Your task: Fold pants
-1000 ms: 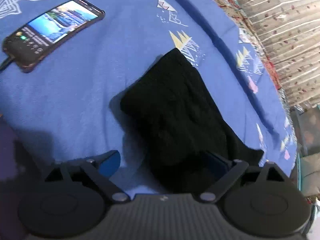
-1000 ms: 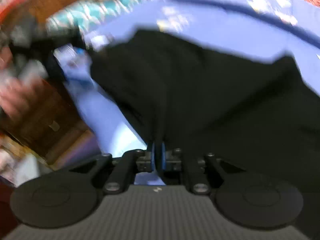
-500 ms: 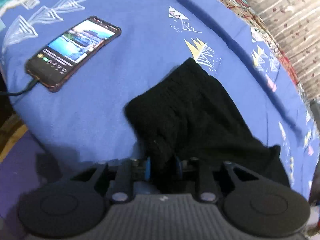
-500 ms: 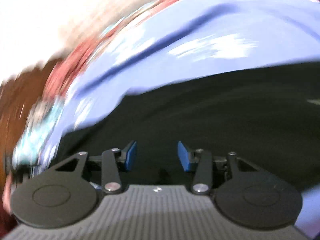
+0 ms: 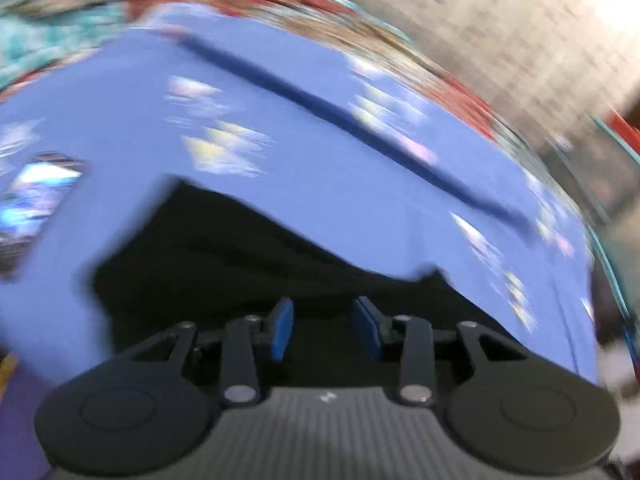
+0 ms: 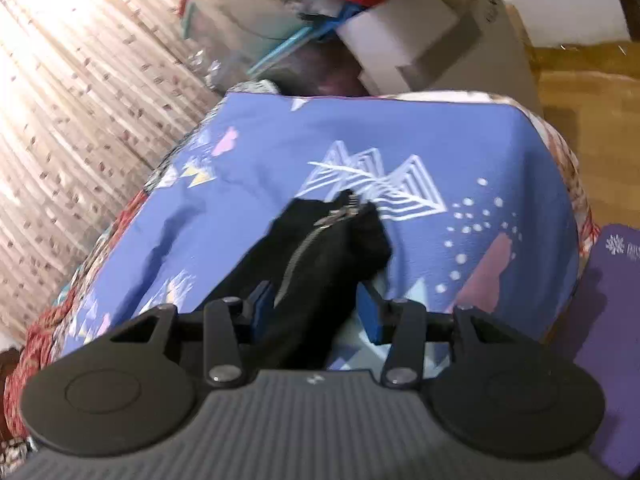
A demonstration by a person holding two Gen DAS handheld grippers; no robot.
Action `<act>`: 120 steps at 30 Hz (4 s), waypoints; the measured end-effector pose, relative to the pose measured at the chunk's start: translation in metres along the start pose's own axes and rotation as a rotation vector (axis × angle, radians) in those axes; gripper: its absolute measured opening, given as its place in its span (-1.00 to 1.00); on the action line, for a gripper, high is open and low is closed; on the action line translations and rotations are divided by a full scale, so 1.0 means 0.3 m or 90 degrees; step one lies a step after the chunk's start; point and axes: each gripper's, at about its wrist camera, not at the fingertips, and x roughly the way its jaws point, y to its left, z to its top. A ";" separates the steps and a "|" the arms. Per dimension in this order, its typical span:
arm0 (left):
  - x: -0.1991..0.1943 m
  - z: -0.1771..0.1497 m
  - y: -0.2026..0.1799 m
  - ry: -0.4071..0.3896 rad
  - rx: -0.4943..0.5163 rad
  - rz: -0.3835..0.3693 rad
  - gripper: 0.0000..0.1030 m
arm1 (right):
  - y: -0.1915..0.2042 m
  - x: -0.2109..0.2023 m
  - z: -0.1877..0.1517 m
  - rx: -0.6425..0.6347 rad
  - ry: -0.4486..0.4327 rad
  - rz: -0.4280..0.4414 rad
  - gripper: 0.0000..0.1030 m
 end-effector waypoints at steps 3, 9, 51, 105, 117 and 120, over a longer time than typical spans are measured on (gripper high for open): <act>0.151 -0.053 -0.141 0.059 0.052 -0.015 -0.32 | -0.047 0.048 0.011 0.040 0.009 0.015 -0.05; 0.413 -0.225 -0.218 0.207 0.097 0.055 -0.44 | -0.058 0.062 0.040 0.091 0.020 0.075 -0.47; -0.107 -0.124 0.517 -0.034 -0.249 0.003 0.45 | 0.699 0.007 -0.270 -0.391 0.264 0.214 -0.24; 0.108 -0.235 -0.264 0.025 0.352 -0.155 0.26 | 0.861 0.098 -0.576 -0.170 0.386 0.246 0.28; 0.187 -0.085 -0.177 0.019 0.157 -0.113 0.26 | 0.892 0.002 -0.637 -0.345 0.364 0.197 -0.45; 0.229 -0.104 -0.266 0.029 0.205 -0.108 0.27 | 0.863 0.005 -0.595 -0.289 0.371 0.215 -0.34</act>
